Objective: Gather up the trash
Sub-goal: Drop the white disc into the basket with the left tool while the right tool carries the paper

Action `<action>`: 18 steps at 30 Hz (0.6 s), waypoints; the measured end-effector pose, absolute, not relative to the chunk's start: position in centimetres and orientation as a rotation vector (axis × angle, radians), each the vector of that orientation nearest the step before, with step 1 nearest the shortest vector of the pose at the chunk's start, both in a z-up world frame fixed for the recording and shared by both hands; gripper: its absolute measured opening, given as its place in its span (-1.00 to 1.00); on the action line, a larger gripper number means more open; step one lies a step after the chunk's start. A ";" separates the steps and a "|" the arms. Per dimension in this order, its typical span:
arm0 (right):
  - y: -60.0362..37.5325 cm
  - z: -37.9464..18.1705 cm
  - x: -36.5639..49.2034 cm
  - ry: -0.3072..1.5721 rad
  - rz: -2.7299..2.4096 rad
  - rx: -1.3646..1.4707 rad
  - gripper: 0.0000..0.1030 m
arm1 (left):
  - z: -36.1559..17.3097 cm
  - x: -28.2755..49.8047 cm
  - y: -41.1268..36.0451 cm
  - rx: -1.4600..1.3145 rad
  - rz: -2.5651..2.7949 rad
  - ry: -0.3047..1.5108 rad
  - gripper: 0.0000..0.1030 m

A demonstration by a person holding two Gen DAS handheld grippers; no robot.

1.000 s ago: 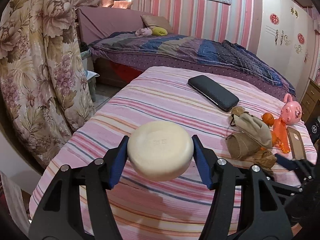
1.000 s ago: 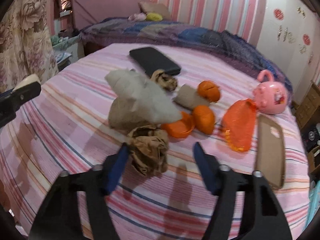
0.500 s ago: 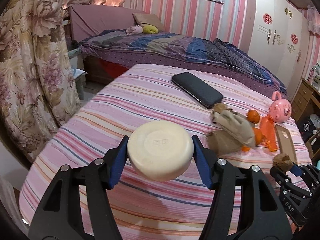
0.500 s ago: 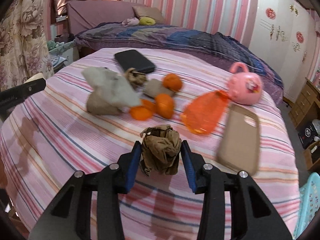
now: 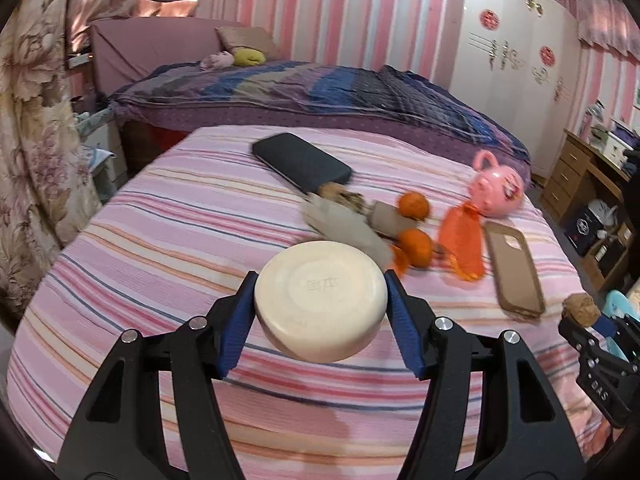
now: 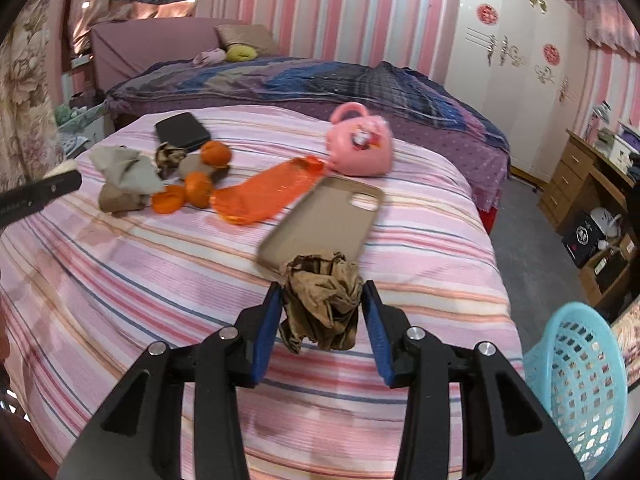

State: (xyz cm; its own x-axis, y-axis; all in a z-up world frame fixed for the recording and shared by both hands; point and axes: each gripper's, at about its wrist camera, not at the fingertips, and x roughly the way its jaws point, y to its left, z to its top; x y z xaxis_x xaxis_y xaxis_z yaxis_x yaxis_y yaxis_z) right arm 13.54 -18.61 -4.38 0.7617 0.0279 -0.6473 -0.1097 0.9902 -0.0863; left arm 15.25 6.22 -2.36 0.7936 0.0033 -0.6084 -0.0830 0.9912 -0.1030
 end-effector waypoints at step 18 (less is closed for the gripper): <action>-24.0 -3.2 12.8 0.643 0.049 -0.062 -0.20 | -2.4 13.6 0.4 -0.049 0.031 0.616 0.18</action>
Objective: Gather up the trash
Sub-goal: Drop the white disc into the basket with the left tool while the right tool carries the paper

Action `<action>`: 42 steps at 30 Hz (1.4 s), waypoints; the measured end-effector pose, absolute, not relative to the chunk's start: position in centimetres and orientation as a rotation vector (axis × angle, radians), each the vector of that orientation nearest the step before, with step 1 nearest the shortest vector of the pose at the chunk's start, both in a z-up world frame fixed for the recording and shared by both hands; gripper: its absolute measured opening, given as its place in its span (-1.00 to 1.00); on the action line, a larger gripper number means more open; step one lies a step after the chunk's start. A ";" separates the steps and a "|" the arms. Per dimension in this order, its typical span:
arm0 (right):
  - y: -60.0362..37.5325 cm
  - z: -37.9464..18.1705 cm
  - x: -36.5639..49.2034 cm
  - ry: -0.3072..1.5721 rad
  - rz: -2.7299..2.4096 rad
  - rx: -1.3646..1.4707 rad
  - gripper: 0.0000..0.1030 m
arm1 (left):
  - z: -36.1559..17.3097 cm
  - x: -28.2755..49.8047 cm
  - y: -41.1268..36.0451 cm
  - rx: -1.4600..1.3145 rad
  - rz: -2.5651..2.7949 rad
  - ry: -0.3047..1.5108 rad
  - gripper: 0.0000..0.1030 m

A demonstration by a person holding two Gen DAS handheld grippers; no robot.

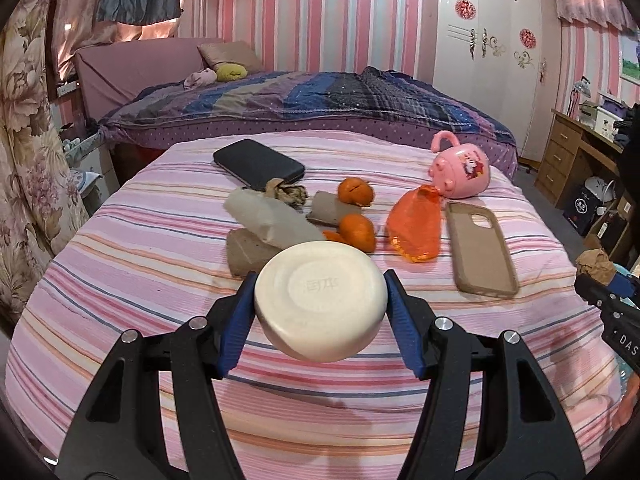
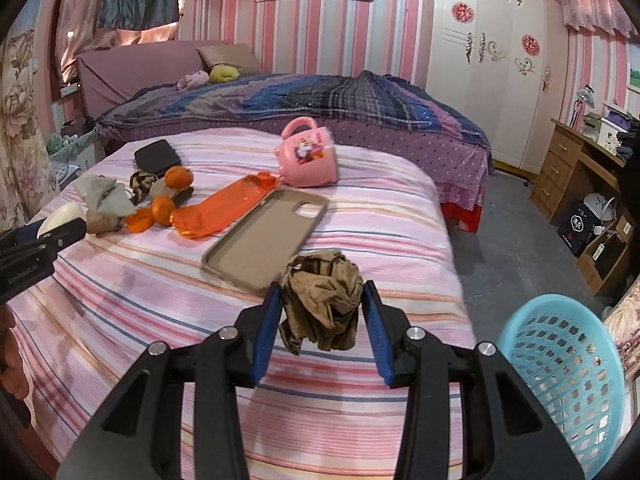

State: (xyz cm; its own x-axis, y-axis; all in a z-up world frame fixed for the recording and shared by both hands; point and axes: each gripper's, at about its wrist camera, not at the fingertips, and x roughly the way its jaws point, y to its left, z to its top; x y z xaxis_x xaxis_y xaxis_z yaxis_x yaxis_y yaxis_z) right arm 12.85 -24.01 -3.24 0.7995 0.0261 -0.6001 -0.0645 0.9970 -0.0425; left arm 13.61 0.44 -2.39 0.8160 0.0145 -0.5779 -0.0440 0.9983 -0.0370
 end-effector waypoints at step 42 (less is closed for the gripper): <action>-52.1 -4.4 3.7 0.598 -0.335 0.109 -0.20 | -3.4 8.6 -33.2 0.134 -0.459 0.545 0.18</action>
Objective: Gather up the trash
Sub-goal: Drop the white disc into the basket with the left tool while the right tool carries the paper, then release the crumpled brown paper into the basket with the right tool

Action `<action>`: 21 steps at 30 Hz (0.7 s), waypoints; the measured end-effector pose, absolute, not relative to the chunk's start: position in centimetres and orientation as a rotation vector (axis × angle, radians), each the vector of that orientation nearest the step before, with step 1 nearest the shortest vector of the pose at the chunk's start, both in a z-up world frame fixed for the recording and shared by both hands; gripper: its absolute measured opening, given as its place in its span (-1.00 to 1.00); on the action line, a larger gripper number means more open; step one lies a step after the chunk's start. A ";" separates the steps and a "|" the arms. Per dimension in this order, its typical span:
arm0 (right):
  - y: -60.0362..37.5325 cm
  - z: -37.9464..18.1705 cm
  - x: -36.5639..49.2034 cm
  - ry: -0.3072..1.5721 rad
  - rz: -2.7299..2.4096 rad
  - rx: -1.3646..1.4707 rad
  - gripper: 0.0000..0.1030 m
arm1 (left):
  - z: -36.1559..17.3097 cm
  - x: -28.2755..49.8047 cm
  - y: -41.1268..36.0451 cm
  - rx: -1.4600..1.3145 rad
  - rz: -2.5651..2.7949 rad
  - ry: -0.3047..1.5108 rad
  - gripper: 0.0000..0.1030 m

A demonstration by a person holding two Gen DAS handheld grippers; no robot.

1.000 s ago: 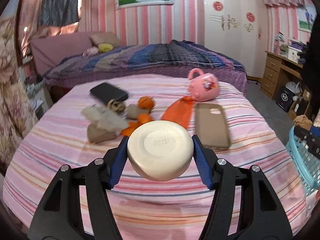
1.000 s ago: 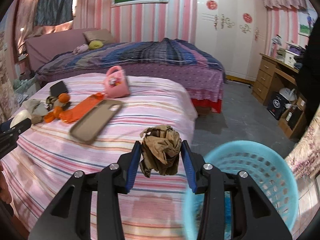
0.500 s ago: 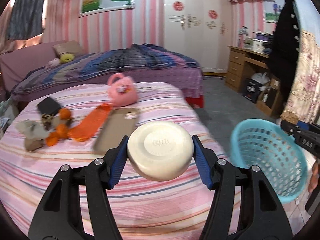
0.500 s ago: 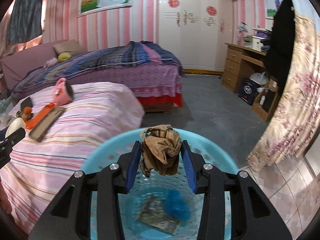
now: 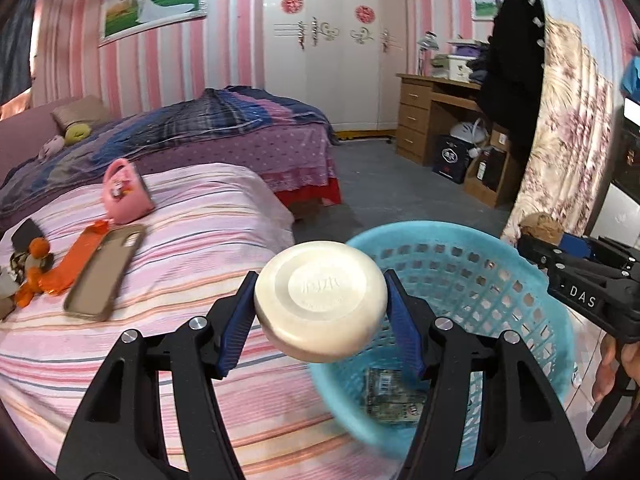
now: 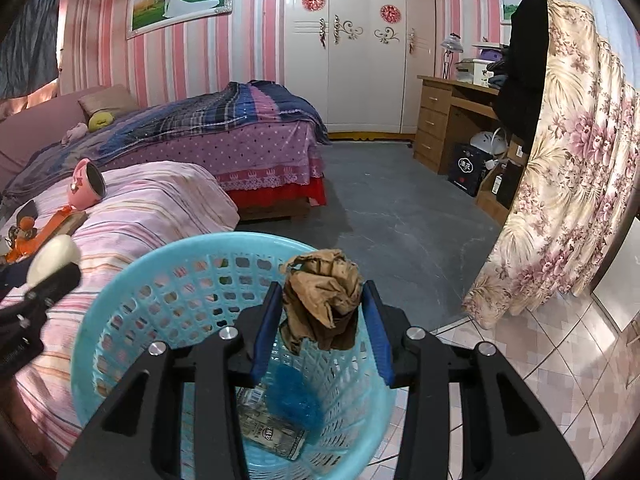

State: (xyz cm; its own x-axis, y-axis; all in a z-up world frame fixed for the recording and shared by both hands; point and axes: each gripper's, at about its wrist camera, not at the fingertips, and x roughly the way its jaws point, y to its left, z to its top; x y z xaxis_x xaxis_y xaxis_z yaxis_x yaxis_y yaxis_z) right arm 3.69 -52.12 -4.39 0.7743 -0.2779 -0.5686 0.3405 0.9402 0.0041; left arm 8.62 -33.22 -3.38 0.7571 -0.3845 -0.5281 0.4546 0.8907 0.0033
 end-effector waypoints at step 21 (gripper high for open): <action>-51.3 -4.8 3.9 0.597 -0.317 0.081 -0.20 | -2.5 11.1 -29.3 0.099 -0.340 0.545 0.83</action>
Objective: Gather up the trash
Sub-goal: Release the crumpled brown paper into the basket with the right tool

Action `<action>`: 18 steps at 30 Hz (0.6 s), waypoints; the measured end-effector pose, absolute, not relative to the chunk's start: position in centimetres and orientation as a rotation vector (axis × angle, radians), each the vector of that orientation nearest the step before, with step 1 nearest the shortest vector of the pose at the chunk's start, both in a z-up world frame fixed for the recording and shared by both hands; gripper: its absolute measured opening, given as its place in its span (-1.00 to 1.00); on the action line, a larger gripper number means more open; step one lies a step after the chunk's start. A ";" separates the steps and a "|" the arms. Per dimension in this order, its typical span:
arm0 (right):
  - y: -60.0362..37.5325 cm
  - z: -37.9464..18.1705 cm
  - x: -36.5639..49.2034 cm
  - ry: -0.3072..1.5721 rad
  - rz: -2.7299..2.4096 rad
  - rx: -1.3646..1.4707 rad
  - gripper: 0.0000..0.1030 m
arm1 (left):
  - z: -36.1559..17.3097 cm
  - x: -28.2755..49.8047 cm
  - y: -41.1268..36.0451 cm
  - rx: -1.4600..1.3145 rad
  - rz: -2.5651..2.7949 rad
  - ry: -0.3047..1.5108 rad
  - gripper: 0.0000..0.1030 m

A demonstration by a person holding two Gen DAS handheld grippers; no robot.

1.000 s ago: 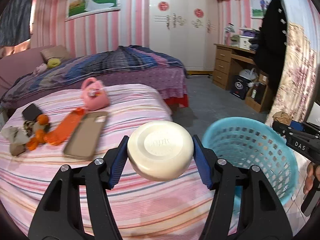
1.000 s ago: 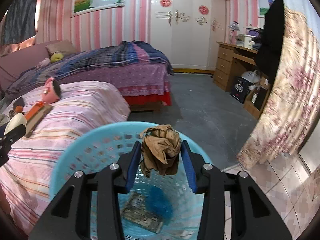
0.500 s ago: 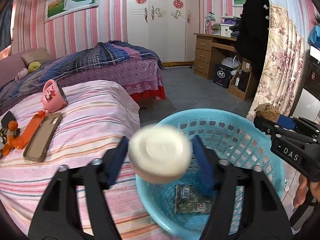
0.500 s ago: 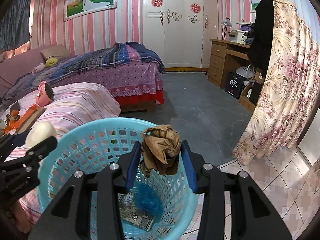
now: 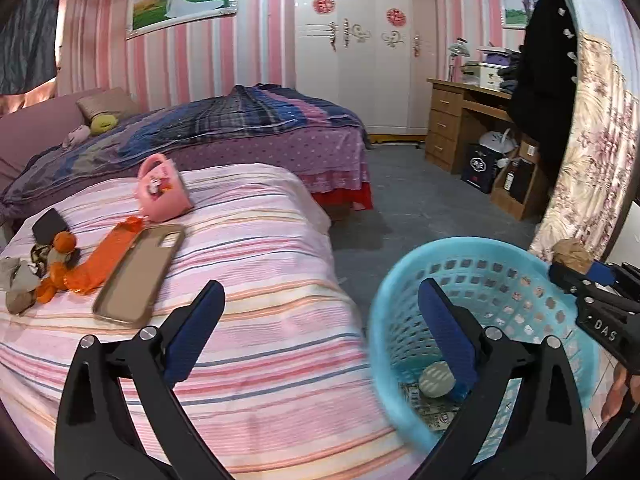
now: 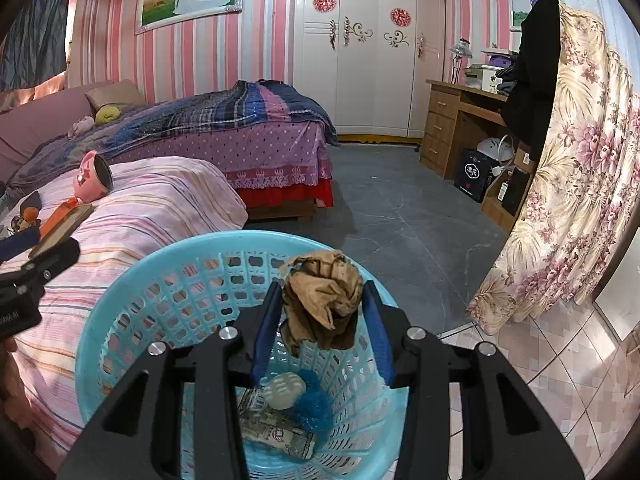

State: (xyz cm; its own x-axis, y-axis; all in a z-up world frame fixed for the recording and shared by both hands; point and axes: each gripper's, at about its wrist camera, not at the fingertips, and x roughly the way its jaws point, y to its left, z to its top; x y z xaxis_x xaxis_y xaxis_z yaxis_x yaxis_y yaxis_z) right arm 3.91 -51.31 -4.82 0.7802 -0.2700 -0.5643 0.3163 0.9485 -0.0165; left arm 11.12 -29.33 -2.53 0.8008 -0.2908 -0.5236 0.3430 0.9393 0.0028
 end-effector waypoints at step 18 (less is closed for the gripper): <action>-49.2 -2.7 4.9 0.513 -0.354 0.166 0.73 | -1.2 11.6 -22.4 0.060 -0.239 0.525 0.89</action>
